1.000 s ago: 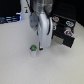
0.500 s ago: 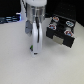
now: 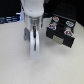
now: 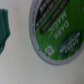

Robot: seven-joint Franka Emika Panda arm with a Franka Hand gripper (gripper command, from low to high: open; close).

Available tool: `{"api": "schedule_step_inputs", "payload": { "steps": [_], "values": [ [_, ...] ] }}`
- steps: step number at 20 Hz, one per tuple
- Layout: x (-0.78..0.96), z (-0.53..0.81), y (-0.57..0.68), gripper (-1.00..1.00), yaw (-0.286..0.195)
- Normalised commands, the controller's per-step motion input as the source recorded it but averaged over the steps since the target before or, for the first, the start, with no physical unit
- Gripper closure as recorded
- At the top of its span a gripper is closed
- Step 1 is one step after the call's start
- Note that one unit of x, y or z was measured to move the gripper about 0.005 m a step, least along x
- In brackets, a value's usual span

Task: Open the kcup holder, insert the kcup into the holder, and close the kcup holder

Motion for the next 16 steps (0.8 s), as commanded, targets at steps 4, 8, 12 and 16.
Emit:
{"api": "schedule_step_inputs", "payload": {
  "steps": [4, 8, 12, 16],
  "values": [
    [-0.07, -0.06, -0.07, 1.00, -0.150],
    [-0.02, 0.01, -0.04, 1.00, -0.085],
    [0.02, 0.01, -0.02, 1.00, -0.042],
    [0.02, 0.01, -0.01, 1.00, -0.029]
  ]
}}
